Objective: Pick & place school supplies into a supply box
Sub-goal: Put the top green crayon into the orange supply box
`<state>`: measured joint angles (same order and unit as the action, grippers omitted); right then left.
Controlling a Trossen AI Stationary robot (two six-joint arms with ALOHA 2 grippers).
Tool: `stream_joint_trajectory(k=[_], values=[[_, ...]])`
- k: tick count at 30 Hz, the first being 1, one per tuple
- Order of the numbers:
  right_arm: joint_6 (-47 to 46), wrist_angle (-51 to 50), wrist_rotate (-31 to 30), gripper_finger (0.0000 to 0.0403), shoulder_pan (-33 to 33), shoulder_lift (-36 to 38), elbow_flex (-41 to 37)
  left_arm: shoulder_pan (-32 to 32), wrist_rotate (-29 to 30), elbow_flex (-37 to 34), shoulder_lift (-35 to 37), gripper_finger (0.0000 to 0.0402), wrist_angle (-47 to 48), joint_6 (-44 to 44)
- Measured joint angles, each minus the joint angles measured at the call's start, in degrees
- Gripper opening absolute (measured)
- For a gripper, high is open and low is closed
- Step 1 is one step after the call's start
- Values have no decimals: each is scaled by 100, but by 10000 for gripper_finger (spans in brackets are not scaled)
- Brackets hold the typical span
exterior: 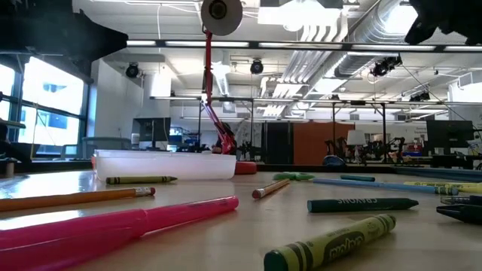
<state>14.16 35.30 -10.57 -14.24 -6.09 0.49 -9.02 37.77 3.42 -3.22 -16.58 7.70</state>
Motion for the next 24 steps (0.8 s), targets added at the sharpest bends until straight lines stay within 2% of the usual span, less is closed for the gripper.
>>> stream_joint_trajectory(k=[4,6,9,14,17,20,24], values=[[531,526,-350,0,0,-2,0,0,82,0,0,163,2,-42],[663,867,-714,0,0,0,0,0,82,0,0,163,2,-42],[508,1105,-1585,0,0,0,0,0,82,0,0,163,0,-44],[393,979,-3660,0,0,0,0,0,97,0,0,163,51,-46],[373,972,-4623,0,1,0,0,0,97,0,0,163,230,-46],[101,961,-5228,0,0,0,0,0,95,0,0,163,461,-50],[-79,916,-5595,0,0,0,0,0,95,0,-2,163,775,-52]])
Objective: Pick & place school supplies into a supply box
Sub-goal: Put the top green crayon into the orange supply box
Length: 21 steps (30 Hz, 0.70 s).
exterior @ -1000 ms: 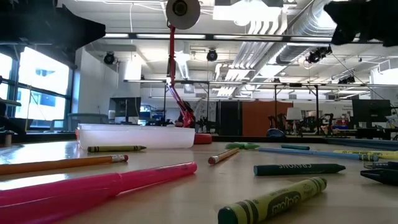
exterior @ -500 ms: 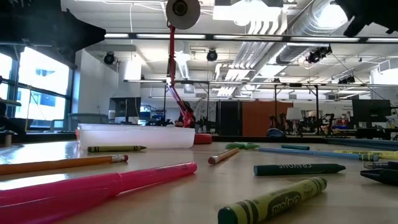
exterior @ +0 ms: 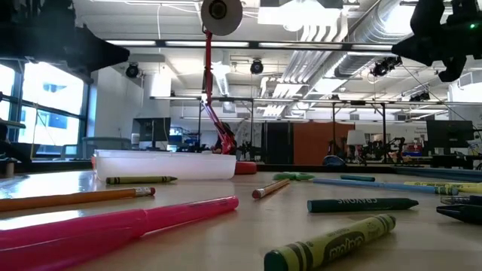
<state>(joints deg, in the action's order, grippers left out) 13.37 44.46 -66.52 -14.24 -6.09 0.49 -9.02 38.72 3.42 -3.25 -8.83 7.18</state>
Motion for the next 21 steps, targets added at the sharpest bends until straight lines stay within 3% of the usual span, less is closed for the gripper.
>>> stream_joint_trajectory(k=[3,6,11,13,21], values=[[-129,-137,-71,0,1,0,0,0,-2,0,2,163,236,0],[-869,-530,100,0,2,0,0,0,-8,0,1,163,428,-2],[-1673,-1048,2261,0,14,-48,0,0,-22,0,0,163,704,-2],[-1880,-965,2661,0,39,-136,0,0,-22,0,2,163,790,-3],[-2156,-701,2504,0,163,-1214,337,0,-22,0,2,163,943,0]])
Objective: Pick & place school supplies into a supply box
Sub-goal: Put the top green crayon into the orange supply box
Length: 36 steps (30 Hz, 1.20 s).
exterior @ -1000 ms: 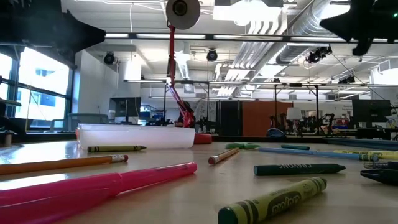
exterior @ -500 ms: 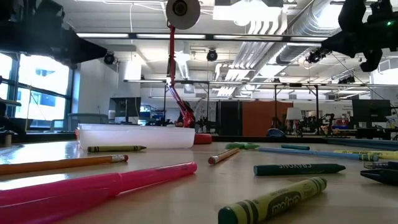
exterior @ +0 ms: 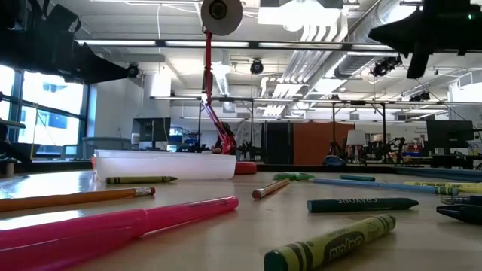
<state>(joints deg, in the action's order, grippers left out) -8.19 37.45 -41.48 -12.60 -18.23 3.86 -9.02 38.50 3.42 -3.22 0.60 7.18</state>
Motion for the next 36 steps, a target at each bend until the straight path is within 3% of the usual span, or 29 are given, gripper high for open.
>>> stream_joint_trajectory(k=[5,9,12,14,17,22,29,36], values=[[727,-347,-246,0,55,-1170,903,0,1,0,-1,163,0,0],[1272,-1355,-1242,0,52,-2115,1548,0,0,0,-1,163,0,0],[728,-2301,-1869,0,33,-2684,1783,0,2,0,0,163,0,0],[143,-2650,-1778,0,25,-3000,1766,0,0,0,-1,163,0,0],[-30,-2820,-1717,0,125,-3459,1764,0,0,0,-2,163,0,0],[90,-2137,-2075,0,370,-3970,1764,0,-20,0,0,163,-39,-4],[534,-1573,-1417,0,605,-4058,1773,0,-49,0,-2,163,-2,0],[184,-1653,-1111,0,910,-4071,1773,0,-55,0,-2,163,0,7]])
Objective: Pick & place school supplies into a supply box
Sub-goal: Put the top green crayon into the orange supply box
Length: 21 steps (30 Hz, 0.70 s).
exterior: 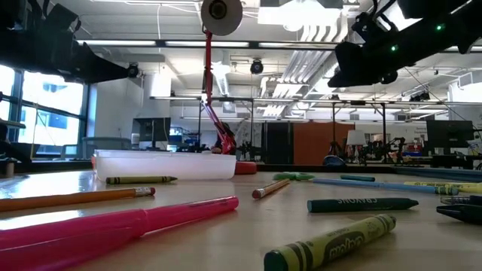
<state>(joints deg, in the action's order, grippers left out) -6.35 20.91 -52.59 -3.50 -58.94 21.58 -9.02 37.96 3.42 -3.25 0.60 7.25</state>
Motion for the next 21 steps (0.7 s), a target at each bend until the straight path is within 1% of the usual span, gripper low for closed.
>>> stream_joint_trajectory(k=[4,9,13,16,19,21], values=[[-399,-282,7,0,151,0,0,0,0,0,0,163,0,-1],[-1112,-976,244,0,216,0,0,0,0,0,0,163,0,-2],[-1798,-1725,696,0,213,0,0,0,0,0,0,163,0,-2],[-2458,-2237,1167,0,213,0,0,0,-2,0,0,163,0,-2],[-3034,-2511,1635,0,213,0,0,0,-1,0,0,163,0,-2],[-3245,-2653,1778,0,211,0,0,0,0,0,0,163,0,-2]])
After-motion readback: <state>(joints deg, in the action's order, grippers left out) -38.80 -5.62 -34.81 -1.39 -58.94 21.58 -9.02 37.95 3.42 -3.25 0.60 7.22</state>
